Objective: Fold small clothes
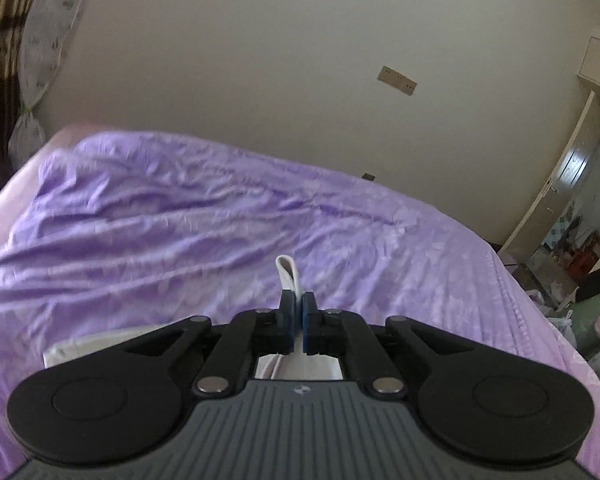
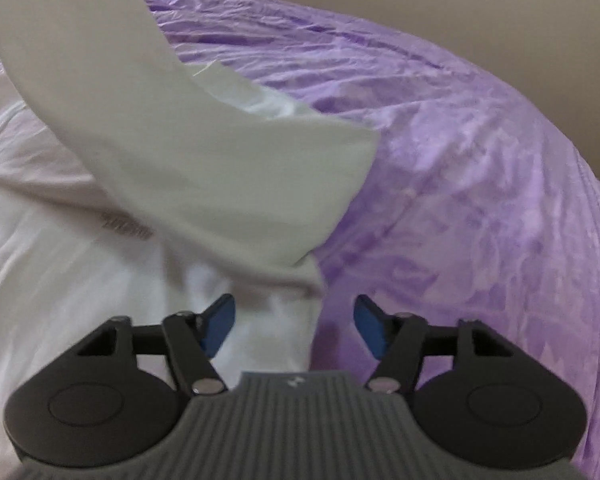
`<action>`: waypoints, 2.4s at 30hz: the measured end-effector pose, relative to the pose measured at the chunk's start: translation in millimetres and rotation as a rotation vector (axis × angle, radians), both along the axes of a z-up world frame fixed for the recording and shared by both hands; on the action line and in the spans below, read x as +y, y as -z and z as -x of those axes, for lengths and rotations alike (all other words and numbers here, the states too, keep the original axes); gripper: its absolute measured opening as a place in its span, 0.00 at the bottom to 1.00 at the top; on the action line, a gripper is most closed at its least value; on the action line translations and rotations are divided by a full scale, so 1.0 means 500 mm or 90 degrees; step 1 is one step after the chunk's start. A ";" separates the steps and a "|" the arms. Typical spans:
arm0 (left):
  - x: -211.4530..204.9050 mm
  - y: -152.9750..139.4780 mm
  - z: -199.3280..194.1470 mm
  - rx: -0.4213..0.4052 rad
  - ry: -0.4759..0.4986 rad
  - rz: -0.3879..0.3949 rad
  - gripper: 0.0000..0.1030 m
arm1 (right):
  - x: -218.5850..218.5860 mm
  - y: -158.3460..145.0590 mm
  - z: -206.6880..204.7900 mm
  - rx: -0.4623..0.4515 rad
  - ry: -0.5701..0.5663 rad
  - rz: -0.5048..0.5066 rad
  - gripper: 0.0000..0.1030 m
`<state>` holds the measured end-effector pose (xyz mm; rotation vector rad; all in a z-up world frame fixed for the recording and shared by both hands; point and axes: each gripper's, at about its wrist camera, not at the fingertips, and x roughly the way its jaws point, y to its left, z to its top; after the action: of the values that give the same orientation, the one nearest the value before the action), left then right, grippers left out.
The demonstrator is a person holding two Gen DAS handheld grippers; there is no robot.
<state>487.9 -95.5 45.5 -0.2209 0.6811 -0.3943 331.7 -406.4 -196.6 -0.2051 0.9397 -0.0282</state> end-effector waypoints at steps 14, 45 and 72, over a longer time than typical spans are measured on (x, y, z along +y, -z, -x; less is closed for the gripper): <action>0.266 0.335 -0.036 0.174 -0.111 -0.076 0.02 | -0.007 0.027 -0.020 0.022 -0.020 -0.020 0.03; 0.226 0.432 -0.072 0.136 -0.063 -0.161 0.18 | -0.114 -0.114 -0.233 -0.092 0.185 -0.264 0.38; 0.242 0.527 -0.104 0.173 -0.045 -0.179 0.06 | -0.205 -0.051 -0.384 -0.052 0.278 -0.268 0.36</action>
<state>540.1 25.4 -217.9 -0.0306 0.9839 -0.1983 523.7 -509.2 -171.0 0.3906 0.8729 -0.2368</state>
